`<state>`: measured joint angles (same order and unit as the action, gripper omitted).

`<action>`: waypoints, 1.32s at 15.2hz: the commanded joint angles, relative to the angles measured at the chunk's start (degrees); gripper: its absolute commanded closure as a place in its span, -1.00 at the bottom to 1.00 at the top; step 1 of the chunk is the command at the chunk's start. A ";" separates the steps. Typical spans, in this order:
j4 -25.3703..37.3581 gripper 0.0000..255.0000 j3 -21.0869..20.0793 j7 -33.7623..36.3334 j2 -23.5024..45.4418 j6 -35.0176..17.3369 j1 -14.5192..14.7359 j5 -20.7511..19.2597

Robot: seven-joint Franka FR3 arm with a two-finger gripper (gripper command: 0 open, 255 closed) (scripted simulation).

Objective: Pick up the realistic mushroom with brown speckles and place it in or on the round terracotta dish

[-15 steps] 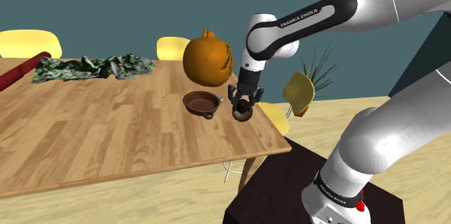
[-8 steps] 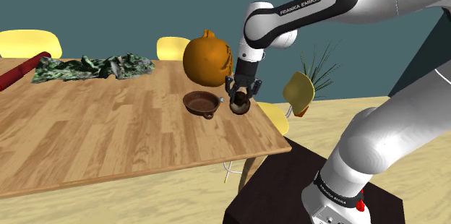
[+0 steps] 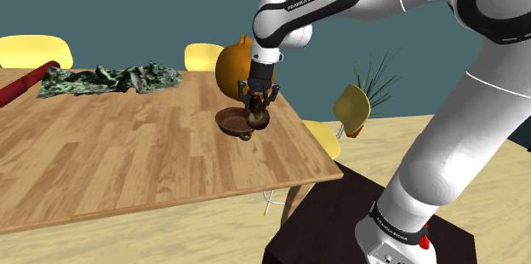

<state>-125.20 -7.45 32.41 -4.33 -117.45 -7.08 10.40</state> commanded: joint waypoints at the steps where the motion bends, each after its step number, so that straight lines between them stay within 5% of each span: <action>1: 4.97 1.00 -0.24 0.77 4.73 0.11 0.10 -0.69; 5: 15.67 1.00 -0.64 2.69 13.43 1.94 0.72 -2.15; 20: 11.35 1.00 -0.65 1.80 17.26 -6.15 0.95 -2.09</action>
<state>-113.30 -8.08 34.03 11.62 -123.73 -6.25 8.42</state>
